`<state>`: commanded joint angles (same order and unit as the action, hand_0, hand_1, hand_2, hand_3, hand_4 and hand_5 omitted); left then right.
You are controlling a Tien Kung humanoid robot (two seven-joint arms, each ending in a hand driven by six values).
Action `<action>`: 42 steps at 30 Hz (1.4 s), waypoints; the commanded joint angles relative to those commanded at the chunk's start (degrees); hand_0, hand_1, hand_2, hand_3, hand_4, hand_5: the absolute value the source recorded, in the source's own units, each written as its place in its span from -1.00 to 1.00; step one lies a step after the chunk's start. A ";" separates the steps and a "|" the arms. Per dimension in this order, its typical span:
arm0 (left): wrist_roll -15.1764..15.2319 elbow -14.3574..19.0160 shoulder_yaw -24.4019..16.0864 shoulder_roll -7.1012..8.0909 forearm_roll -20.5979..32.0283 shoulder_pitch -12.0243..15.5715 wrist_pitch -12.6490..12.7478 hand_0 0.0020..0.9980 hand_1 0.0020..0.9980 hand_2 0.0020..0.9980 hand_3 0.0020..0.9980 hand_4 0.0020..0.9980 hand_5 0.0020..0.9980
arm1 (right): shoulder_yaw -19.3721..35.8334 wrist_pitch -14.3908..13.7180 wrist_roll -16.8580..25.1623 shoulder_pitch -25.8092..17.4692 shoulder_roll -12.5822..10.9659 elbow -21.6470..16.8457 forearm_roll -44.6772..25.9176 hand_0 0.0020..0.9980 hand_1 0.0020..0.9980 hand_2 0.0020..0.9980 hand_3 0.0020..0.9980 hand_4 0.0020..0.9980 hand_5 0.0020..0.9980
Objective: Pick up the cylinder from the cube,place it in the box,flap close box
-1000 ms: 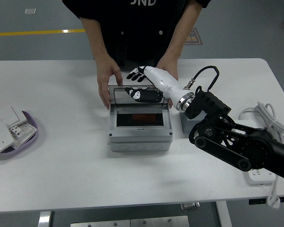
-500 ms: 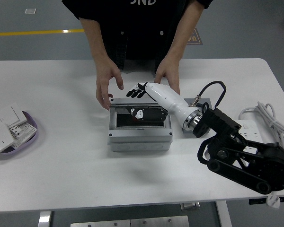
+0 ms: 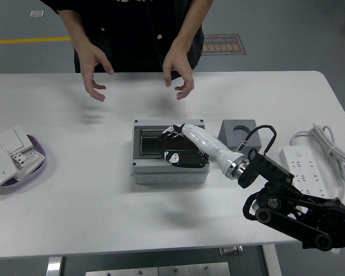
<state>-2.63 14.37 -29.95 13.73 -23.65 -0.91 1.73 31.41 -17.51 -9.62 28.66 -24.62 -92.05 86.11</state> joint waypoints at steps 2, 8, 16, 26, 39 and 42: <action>0.00 -0.03 0.04 0.03 0.07 0.03 0.00 0.19 0.26 0.25 0.28 0.41 -0.56 | 2.06 -0.01 0.05 -0.67 -0.74 -0.90 0.52 0.36 0.29 0.33 0.33 0.25 -0.12; 0.01 -0.08 0.18 0.13 0.29 0.08 0.00 0.19 0.26 0.25 0.28 0.41 -0.56 | 9.65 -0.69 0.91 -3.43 -3.46 -4.54 0.92 0.36 0.29 0.33 0.33 0.24 -0.12; -0.01 -0.38 1.08 0.33 1.12 0.32 0.01 0.19 0.26 0.25 0.28 0.41 -0.56 | 20.77 0.35 6.82 -9.37 -2.61 0.74 -6.70 0.35 0.29 0.32 0.32 0.23 -0.13; 0.03 -0.61 1.74 0.75 1.60 0.86 0.03 0.19 0.26 0.25 0.28 0.41 -0.57 | 31.16 2.82 14.83 -14.21 0.76 10.75 -12.23 0.36 0.33 0.33 0.34 0.24 -0.22; 0.06 -0.74 0.82 0.42 1.36 2.17 0.02 0.19 0.26 0.25 0.28 0.41 -0.57 | 35.33 2.95 24.45 -16.25 2.55 13.62 -33.47 0.31 0.27 0.13 0.25 0.42 -0.41; 0.08 -0.78 0.79 0.46 1.45 2.20 0.02 0.19 0.26 0.25 0.28 0.41 -0.57 | 35.69 3.18 24.53 -16.27 2.67 13.40 -36.22 0.31 0.27 0.13 0.25 0.42 -0.41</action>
<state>-2.55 13.59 -29.16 14.19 -22.20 1.29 1.76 67.10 -14.33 14.91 12.39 -21.95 -78.64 49.88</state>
